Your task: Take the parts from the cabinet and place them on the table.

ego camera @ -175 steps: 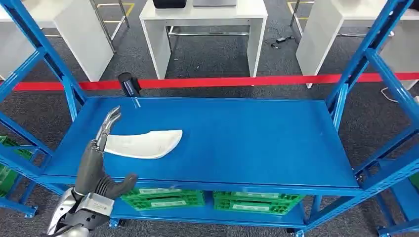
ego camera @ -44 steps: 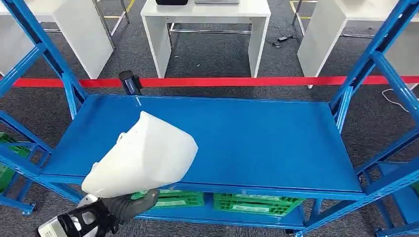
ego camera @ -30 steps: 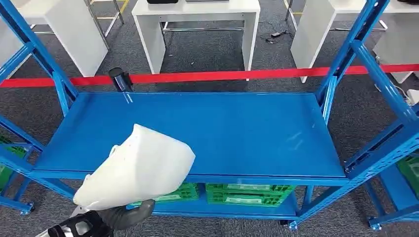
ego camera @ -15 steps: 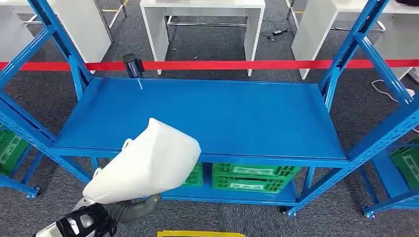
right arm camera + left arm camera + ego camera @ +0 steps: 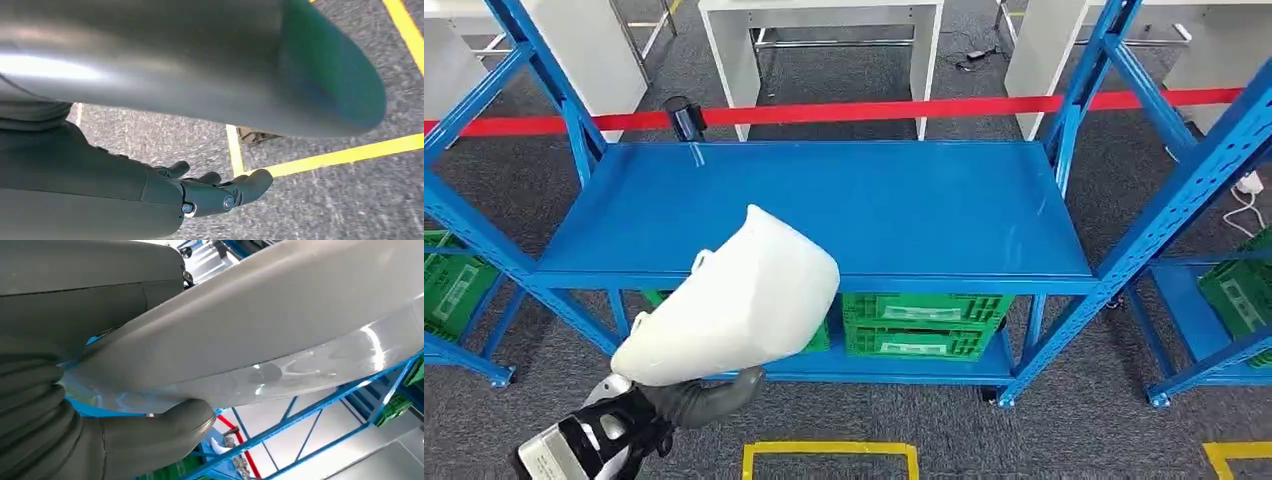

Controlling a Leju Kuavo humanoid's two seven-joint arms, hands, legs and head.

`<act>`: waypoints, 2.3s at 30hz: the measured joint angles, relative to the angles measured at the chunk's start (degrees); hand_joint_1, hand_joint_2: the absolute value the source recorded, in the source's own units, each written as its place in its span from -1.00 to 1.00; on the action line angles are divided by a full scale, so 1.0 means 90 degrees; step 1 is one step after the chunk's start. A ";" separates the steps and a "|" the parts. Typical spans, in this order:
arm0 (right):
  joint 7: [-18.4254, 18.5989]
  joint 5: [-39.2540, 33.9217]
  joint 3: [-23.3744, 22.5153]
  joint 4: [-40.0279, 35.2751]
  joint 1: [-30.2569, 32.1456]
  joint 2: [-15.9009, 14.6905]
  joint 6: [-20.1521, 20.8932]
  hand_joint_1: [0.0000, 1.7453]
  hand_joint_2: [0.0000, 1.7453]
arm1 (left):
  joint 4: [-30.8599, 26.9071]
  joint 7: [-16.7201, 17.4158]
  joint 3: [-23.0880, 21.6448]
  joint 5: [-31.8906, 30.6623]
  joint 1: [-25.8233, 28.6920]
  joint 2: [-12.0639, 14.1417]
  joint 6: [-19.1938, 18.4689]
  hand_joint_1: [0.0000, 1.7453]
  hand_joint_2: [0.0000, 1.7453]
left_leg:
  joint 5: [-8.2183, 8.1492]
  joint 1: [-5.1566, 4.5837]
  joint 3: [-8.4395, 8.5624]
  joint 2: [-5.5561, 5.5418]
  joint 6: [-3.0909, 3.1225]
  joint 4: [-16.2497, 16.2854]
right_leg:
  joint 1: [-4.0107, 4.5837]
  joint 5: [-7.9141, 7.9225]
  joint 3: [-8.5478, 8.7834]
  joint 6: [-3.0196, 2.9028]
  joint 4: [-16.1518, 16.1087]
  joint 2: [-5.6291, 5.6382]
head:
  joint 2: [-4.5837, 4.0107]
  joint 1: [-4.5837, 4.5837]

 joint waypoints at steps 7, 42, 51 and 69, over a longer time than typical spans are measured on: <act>0.0036 -0.0039 -0.0007 0.0002 0.0001 0.0007 -0.0012 -1.00 -1.00 | -0.0002 0.0206 -0.0114 -0.0107 -0.0191 -0.0177 0.0058 1.00 1.00 | 0.0197 -0.0041 -0.0148 0.0014 0.0414 -0.0393 | -0.0024 -0.0325 -0.0205 0.0281 0.0271 0.0016 | 0.0000 0.0029; -0.0287 -0.0049 -0.0012 0.0019 -0.0028 0.0015 0.0097 -1.00 -1.00 | 0.0233 0.0320 -0.0277 -0.0063 -0.0510 -0.0252 0.0027 1.00 1.00 | 0.0551 -0.0104 -0.0621 0.0046 0.0480 -0.0367 | -0.0023 -0.1065 -0.0454 0.0388 0.1830 -0.0020 | 0.0000 0.0090; -0.0420 -0.0051 -0.0012 0.0024 -0.0035 -0.0002 0.0209 -1.00 -1.00 | 0.0279 0.0240 -0.0284 -0.0010 -0.0545 -0.0233 0.0027 1.00 1.00 | 0.1023 -0.0125 -0.1113 0.0066 0.0216 -0.0247 | 0.0056 -0.0672 0.0977 0.0046 -0.0252 -0.0038 | 0.0000 0.0114; -0.0420 -0.0357 -0.0199 0.0024 -0.0017 -0.0019 0.0180 -1.00 -1.00 | 0.0367 0.0418 -0.0359 -0.0097 -0.0578 -0.0180 0.0075 1.00 1.00 | 0.0083 -0.0048 -0.0057 0.0141 0.0466 -0.0453 | -0.0001 -0.0457 -0.0321 0.0371 0.0680 -0.0016 | 0.0000 0.0083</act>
